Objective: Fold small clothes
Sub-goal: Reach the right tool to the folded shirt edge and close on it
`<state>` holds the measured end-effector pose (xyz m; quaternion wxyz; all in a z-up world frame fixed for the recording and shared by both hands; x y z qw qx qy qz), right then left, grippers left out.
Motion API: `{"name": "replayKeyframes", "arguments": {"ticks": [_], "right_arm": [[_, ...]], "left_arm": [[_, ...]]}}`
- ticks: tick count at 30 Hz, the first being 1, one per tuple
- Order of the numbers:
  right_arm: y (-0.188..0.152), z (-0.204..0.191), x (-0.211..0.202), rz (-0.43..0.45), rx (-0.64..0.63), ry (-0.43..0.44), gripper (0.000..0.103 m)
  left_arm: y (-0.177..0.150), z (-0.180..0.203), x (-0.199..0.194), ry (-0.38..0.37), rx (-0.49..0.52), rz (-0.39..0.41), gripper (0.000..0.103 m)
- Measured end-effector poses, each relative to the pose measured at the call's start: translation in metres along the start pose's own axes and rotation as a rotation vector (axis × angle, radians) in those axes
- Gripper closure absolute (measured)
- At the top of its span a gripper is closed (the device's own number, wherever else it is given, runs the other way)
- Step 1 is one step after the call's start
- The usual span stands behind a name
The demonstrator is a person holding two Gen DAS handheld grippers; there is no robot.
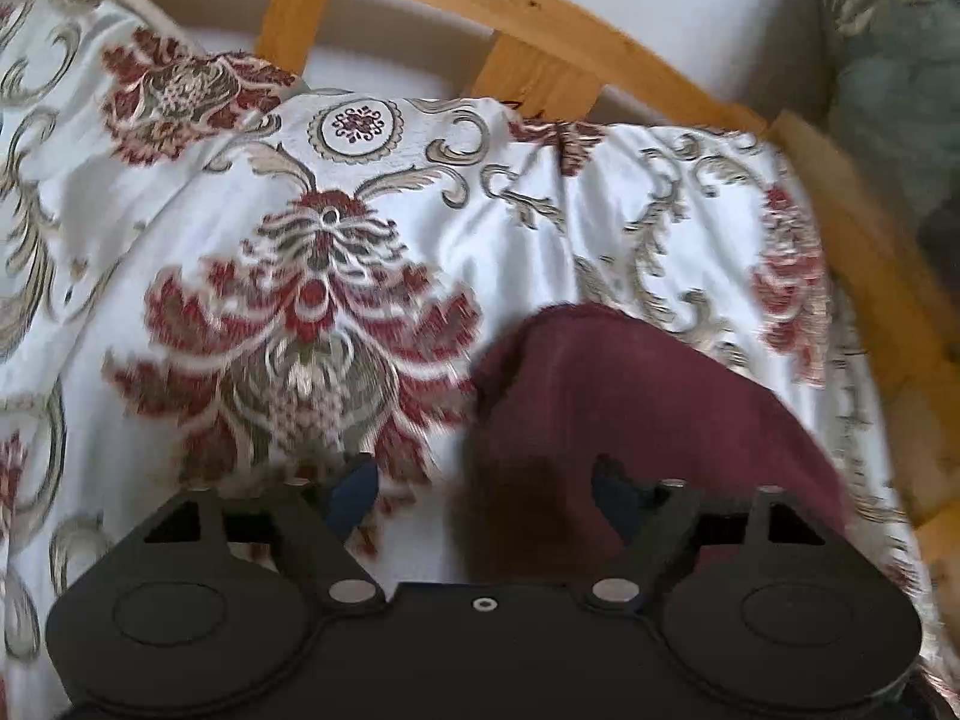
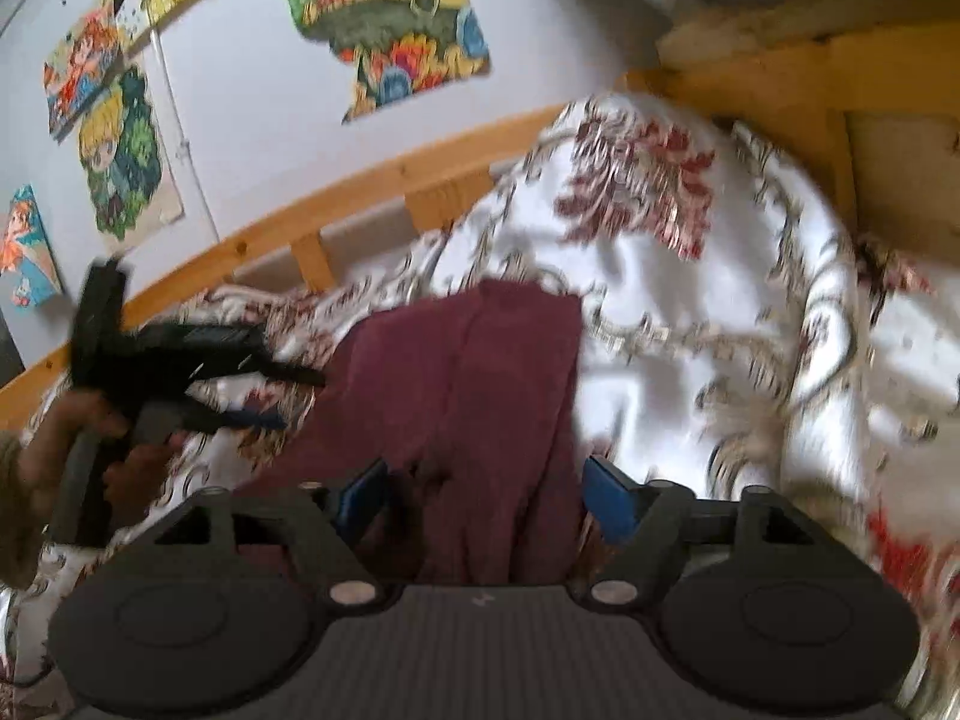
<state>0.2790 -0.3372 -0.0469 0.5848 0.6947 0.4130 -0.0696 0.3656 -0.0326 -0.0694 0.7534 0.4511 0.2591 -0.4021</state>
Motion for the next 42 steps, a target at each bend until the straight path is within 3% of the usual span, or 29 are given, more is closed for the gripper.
{"name": "replayKeyframes", "arguments": {"ticks": [5,10,15,20,29,37,42], "right_arm": [[0.032,0.015,0.005,0.077,0.043,0.008,0.017],[0.054,0.033,0.028,0.108,0.128,0.065,0.02],[0.059,0.038,0.058,0.096,0.123,0.111,0.023],[0.052,0.045,0.075,0.091,0.142,0.144,0.021],[0.049,0.046,0.074,0.099,0.138,0.196,0.013],[0.047,0.048,0.066,0.132,0.167,0.213,0.012],[0.042,0.047,0.054,0.157,0.192,0.171,0.013]], "left_arm": [[-0.041,0.009,-0.023,-0.128,0.024,-0.046,0.009],[-0.081,0.025,-0.032,-0.192,0.092,-0.148,0.007],[-0.101,0.028,-0.021,-0.182,0.12,-0.232,0.004],[-0.108,0.021,-0.013,-0.171,0.084,-0.252,0.001],[-0.112,0.018,-0.011,-0.183,0.067,-0.238,0.001],[-0.11,0.019,-0.008,-0.182,0.069,-0.234,0.001],[-0.111,0.018,-0.009,-0.177,0.068,-0.232,0.0]]}}
Point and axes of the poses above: each gripper's, at about its wrist camera, not at the fingertips, and x roughly the way its jaws point, z to its right, y to its top, the point moved 7 cm from there along x, roughly the way its jaws point, and after that the axes turned 13 degrees about -z, right-handed, at the moved point
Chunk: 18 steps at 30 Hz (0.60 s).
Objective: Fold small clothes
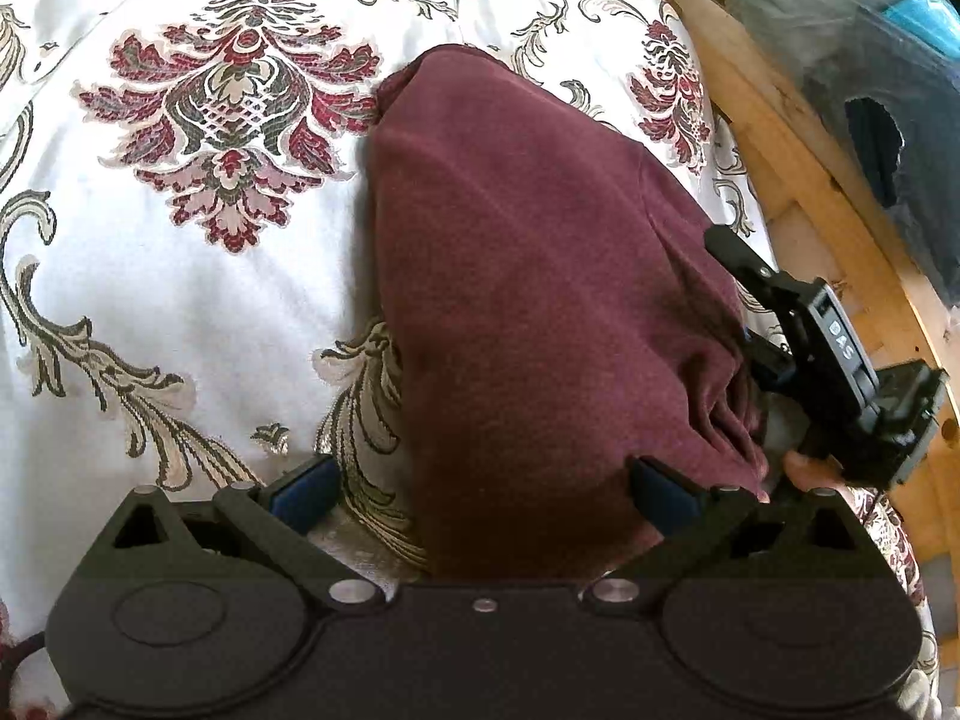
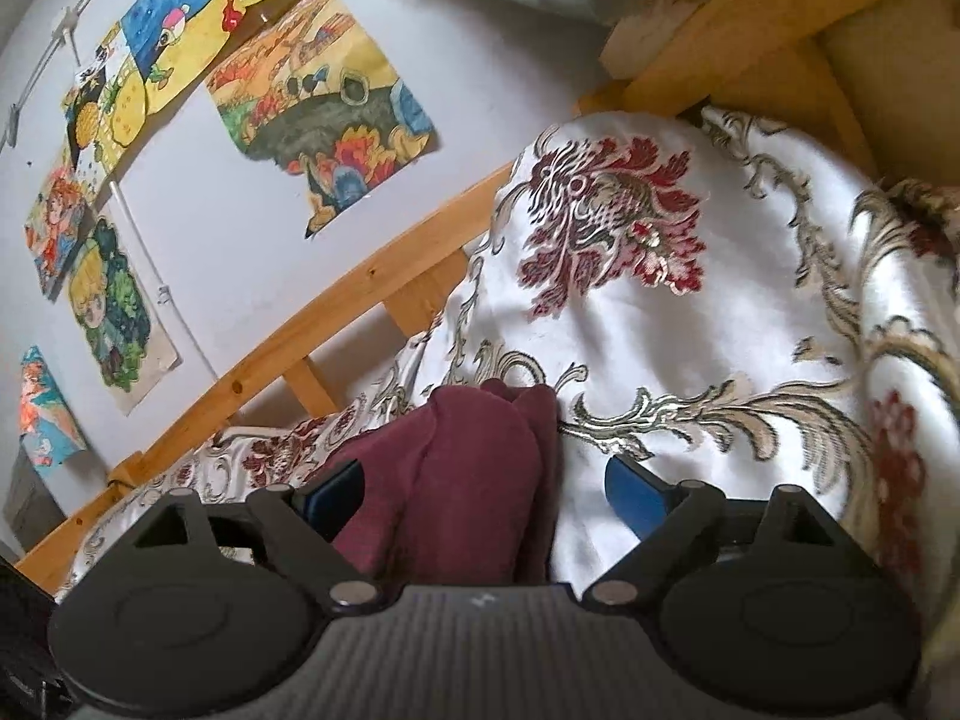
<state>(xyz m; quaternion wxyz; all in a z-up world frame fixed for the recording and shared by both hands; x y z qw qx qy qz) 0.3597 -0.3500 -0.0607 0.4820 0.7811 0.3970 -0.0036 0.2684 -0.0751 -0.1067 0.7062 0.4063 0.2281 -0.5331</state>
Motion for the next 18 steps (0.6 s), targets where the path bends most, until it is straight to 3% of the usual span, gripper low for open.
{"name": "replayKeyframes", "arguments": {"ticks": [4,7,8,9,12,16,18], "right_arm": [[-0.003,-0.008,-0.011,0.004,-0.017,-0.072,0.026],[-0.003,-0.014,-0.015,0.002,-0.033,-0.113,0.059],[-0.003,-0.017,-0.015,-0.003,-0.047,-0.138,0.075],[-0.004,-0.02,-0.015,-0.009,-0.062,-0.157,0.081],[-0.003,-0.035,-0.016,-0.009,-0.142,-0.2,0.091],[0.0,-0.064,-0.014,-0.016,-0.308,-0.233,0.092],[-0.001,-0.065,-0.01,-0.031,-0.327,-0.259,0.092]], "left_arm": [[0.0,0.0,-0.001,-0.008,-0.003,0.002,0.0],[-0.001,-0.001,-0.002,-0.019,0.005,0.001,0.001],[-0.002,-0.002,-0.003,-0.023,0.013,0.005,0.001],[-0.003,-0.003,-0.004,-0.027,0.018,0.01,0.001],[-0.008,-0.007,-0.008,-0.024,0.009,0.032,0.002],[-0.013,-0.006,-0.011,-0.005,0.011,0.051,0.002],[-0.013,-0.005,-0.012,-0.003,0.003,0.051,0.002]]}}
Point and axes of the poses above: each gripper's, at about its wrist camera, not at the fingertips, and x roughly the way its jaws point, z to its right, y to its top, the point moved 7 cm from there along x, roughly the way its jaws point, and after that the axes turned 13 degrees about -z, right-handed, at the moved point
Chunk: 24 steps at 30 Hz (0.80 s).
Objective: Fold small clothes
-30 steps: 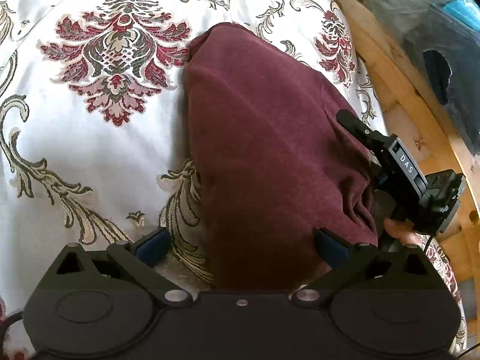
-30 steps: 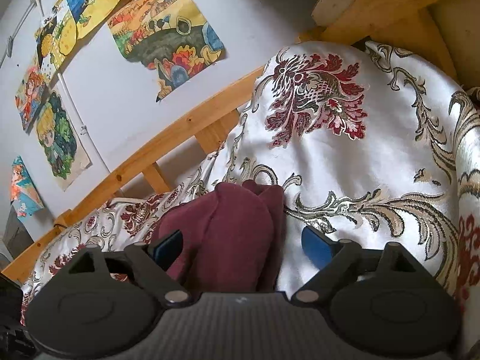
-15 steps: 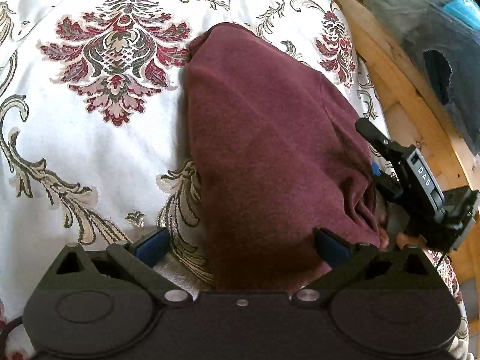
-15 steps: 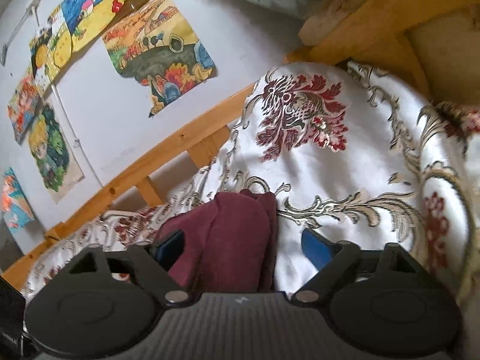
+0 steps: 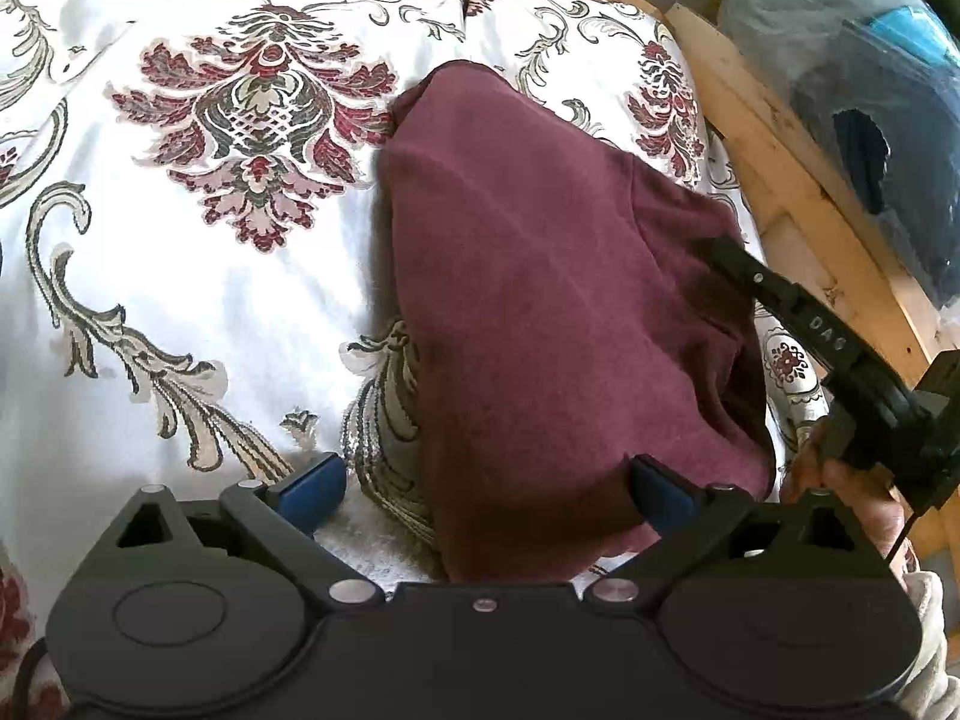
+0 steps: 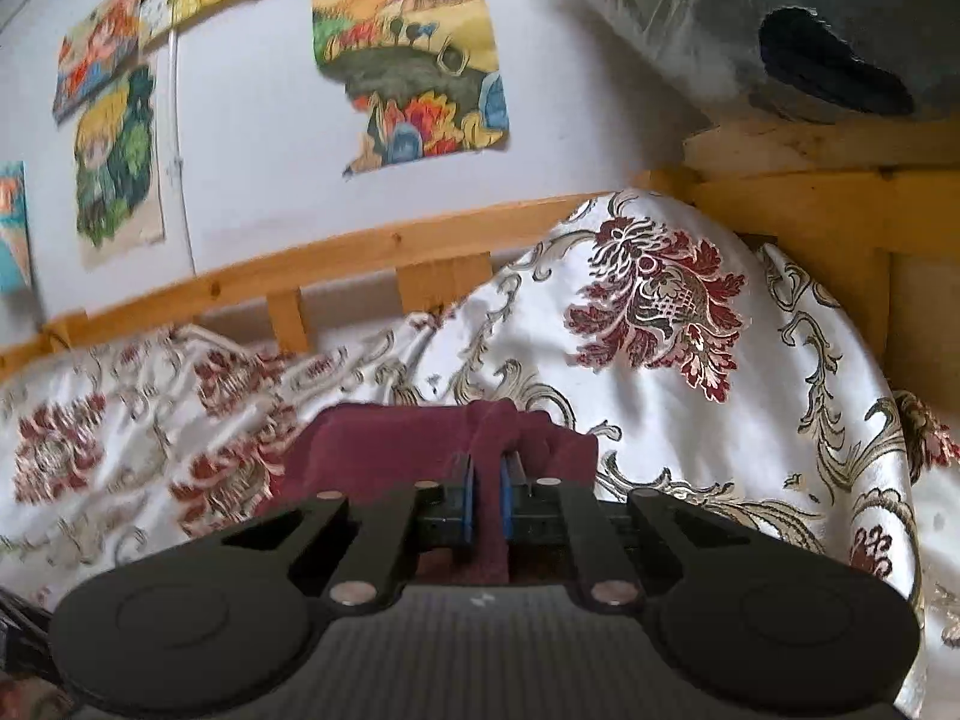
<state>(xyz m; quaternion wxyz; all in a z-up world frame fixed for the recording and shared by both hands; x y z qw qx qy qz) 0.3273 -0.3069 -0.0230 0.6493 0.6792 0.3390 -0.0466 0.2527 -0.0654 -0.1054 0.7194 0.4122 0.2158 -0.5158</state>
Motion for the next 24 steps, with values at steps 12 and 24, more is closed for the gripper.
{"name": "replayKeyframes", "arguments": {"ticks": [12,24], "right_arm": [[-0.016,0.04,0.023,-0.063,0.177,0.105,0.049],[0.021,0.056,0.082,-0.155,0.308,0.279,0.033]], "left_arm": [[0.003,0.0,-0.002,-0.063,-0.001,-0.007,0.002],[0.018,0.008,0.019,-0.156,0.009,-0.101,0.001]]}}
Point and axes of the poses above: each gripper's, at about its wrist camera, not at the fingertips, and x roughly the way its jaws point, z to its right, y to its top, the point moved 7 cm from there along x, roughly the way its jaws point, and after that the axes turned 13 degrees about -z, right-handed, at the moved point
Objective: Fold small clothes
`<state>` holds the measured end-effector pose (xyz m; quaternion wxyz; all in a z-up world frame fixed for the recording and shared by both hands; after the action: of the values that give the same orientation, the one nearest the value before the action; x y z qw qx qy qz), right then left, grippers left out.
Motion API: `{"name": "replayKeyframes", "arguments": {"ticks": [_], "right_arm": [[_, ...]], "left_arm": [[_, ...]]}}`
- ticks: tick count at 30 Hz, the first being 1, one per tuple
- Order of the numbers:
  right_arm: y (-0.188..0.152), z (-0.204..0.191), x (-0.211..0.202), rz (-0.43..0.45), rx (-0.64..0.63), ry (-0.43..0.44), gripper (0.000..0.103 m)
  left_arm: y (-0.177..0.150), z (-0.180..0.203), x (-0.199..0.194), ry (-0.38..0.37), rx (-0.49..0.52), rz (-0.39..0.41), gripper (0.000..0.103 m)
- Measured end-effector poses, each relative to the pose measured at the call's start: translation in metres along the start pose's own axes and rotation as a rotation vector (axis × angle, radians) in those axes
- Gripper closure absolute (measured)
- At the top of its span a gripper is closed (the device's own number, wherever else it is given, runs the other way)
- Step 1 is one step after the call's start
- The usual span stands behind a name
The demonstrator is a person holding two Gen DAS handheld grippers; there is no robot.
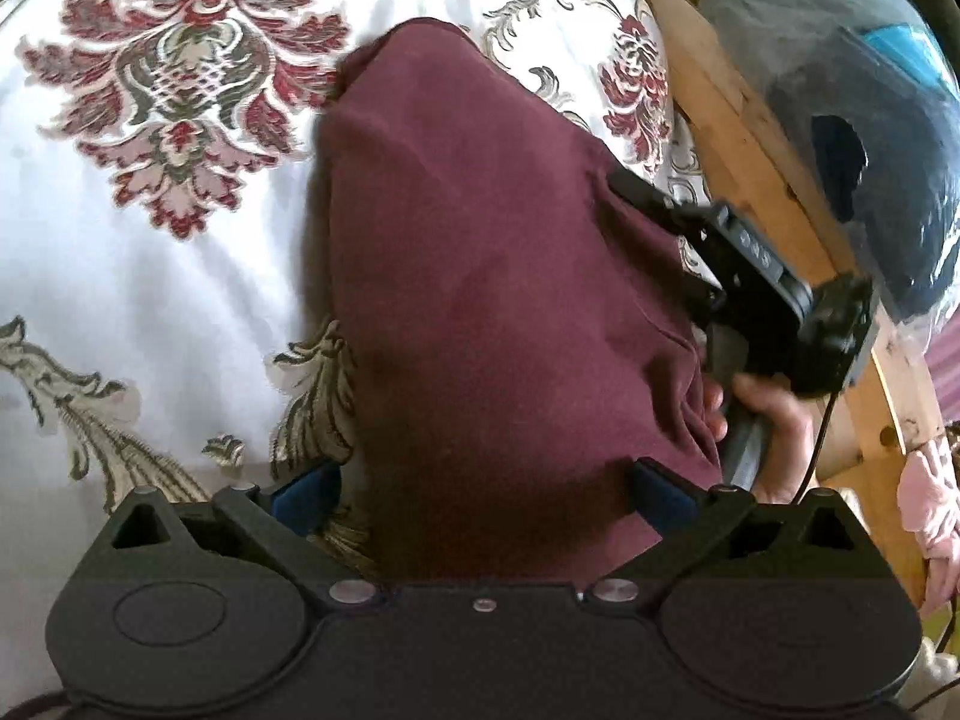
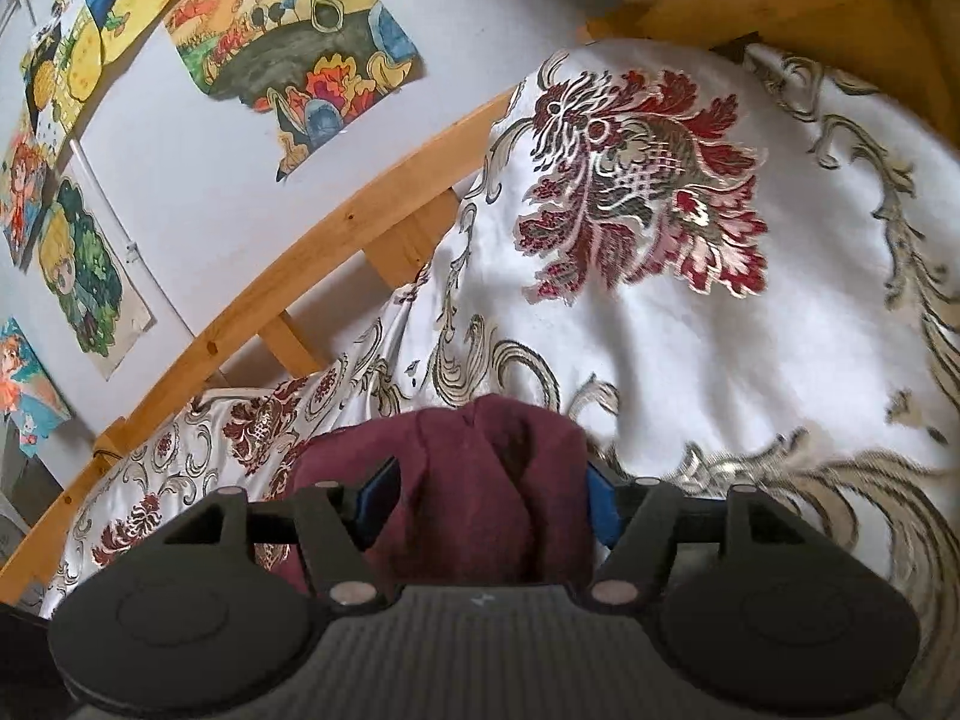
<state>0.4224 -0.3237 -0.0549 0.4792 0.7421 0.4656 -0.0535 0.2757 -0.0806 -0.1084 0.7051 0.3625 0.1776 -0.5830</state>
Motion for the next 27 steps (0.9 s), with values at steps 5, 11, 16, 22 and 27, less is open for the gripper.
{"name": "replayKeyframes", "arguments": {"ticks": [5,11,16,22,27], "right_arm": [[-0.006,-0.01,0.006,-0.039,-0.084,-0.091,0.055],[-0.013,-0.032,-0.005,-0.06,-0.134,-0.138,0.086],[-0.01,-0.089,-0.02,-0.024,-0.284,-0.145,0.087],[0.001,-0.162,-0.008,0.051,-0.42,-0.092,0.087],[0.018,-0.197,0.043,0.065,-0.389,-0.027,0.087]], "left_arm": [[-0.001,0.008,0.003,0.026,0.039,-0.003,0.019],[-0.003,0.016,-0.006,0.086,0.065,0.037,0.043],[-0.006,0.03,-0.037,0.18,0.162,0.115,0.049],[0.005,0.014,-0.094,0.299,0.234,0.221,0.049],[0.027,-0.022,-0.14,0.423,0.208,0.294,0.049]]}}
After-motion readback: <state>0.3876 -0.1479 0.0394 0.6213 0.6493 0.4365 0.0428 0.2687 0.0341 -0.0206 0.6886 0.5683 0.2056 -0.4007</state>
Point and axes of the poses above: each gripper's, at about its wrist camera, not at the fingertips, and x roughly the way its jaws point, z to its right, y to its top, the point moved 7 cm from there along x, roughly the way its jaws point, and after that the axes turned 13 degrees about -z, right-handed, at the moved point
